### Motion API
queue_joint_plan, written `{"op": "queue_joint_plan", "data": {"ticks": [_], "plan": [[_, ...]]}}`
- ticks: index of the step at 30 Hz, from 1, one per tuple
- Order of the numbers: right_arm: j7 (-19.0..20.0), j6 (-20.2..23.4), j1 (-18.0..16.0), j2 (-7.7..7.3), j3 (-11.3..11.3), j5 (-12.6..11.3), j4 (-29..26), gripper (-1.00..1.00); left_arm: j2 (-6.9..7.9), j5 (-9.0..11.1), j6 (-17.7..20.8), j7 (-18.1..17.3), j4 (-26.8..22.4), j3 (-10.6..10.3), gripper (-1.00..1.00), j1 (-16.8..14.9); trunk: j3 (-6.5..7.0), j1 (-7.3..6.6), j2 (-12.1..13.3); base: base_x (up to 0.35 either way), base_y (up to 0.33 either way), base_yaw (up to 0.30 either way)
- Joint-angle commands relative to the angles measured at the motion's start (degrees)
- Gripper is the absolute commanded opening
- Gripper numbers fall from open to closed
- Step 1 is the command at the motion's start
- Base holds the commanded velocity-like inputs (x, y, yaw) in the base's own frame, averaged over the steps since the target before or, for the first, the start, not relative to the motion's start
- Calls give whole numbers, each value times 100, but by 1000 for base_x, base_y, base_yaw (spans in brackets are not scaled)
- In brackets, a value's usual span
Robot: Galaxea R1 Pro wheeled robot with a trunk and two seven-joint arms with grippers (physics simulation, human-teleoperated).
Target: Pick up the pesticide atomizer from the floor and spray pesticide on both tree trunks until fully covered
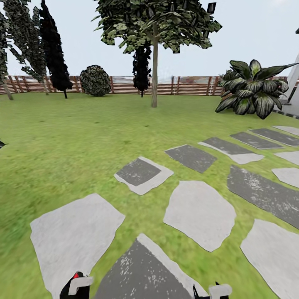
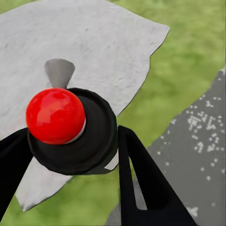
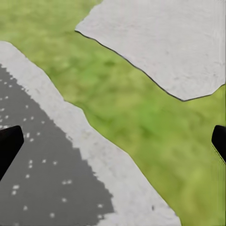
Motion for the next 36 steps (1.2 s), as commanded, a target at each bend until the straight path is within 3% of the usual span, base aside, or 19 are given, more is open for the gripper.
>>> {"op": "queue_joint_plan", "data": {"ticks": [1, 36], "plan": [[0, 0, 0, 0, 0, 0, -1, 100, 0, -1, 0, 0, -1, 0, -100, 0, 0, 0, 0, 339, -72, 0], [0, -7, 0, 0, 9, 0, -7, 100, 0, -2, 0, 0, -1, 0, -100, 0, 0, 0, 0, 339, -72, 0]]}}
